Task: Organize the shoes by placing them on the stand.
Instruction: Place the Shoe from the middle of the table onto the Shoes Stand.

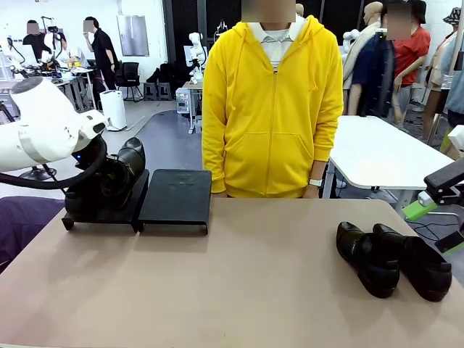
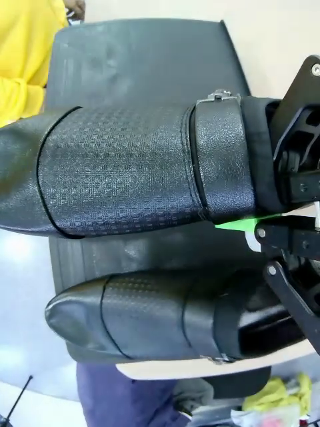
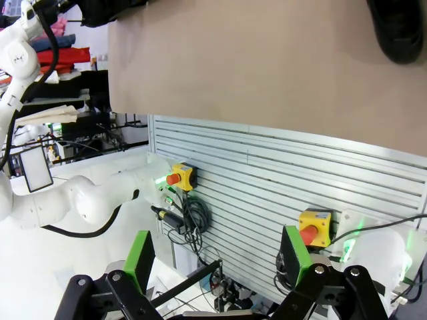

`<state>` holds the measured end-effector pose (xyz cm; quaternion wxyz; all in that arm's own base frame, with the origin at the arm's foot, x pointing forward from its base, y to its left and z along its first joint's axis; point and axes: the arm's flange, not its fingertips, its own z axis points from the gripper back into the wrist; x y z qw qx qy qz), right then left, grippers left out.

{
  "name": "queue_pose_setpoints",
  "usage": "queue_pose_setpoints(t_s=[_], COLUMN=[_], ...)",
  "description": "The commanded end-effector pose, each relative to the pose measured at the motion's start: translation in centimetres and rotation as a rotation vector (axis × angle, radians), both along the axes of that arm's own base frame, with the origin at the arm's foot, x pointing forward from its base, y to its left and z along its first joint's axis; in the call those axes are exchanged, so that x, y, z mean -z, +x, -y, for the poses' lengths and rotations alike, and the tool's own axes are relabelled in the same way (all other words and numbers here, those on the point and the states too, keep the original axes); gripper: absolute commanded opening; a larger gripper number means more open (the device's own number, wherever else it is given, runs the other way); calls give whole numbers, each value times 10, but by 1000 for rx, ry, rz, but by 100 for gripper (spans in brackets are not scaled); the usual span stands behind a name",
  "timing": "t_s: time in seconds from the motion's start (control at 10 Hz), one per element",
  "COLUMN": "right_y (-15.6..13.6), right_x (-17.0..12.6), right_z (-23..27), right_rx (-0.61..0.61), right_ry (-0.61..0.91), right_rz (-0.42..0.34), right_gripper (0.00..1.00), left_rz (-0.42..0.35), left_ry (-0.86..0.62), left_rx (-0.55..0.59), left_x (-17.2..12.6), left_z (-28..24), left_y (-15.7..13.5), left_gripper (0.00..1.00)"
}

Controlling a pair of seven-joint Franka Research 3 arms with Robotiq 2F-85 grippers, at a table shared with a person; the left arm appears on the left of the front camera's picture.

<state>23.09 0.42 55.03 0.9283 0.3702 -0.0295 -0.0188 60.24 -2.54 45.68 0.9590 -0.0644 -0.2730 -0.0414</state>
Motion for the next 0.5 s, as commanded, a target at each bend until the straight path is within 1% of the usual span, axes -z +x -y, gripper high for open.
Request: queue_pose_setpoints(t_s=[0.0,0.1,0.4], right_y=[-1,-1,-1], right_x=[2,2,2], right_z=[-1,-1,-1], right_rx=[-19,-19,-19], right_ry=[27,27,27], right_rz=[20,20,20], right_gripper=[100,100,100], left_rz=[35,54,4], left_ry=[-14,-6,-9], left_rx=[32,23,6], left_x=[2,5,13], left_z=[-12,-13,-13], left_y=[17,21,30], left_gripper=[0,0,0])
